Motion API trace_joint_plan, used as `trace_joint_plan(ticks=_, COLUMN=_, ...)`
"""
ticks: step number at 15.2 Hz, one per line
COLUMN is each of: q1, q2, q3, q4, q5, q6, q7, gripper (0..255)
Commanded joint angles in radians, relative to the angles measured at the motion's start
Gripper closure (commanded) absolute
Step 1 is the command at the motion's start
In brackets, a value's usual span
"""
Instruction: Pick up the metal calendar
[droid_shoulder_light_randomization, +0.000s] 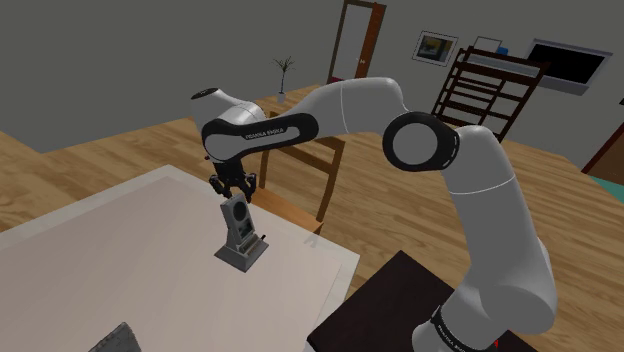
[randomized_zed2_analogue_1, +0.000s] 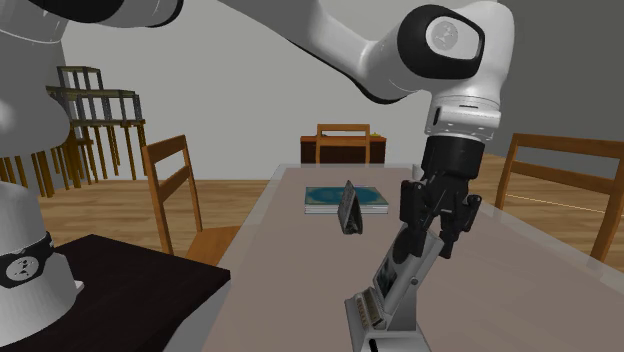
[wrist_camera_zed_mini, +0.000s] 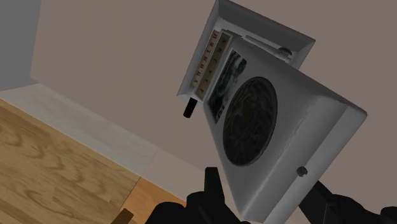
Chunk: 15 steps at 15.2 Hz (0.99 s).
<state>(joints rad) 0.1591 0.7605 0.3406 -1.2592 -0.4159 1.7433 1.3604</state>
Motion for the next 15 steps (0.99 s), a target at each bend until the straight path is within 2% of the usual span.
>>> trace_joint_plan(ticks=1, q1=0.0, q2=0.001, q3=0.0, q4=0.0, q5=0.0, q6=0.0, q7=0.0, gripper=255)
trace_joint_plan(ticks=4, q1=0.0, q2=-0.002, q3=0.001, q4=-0.006, q5=0.001, q6=0.003, q7=0.002, gripper=255)
trace_joint_plan(ticks=15, q1=0.006, q2=-0.045, q3=0.009, q4=0.072, q5=0.017, q6=-0.112, q7=-0.027, gripper=255)
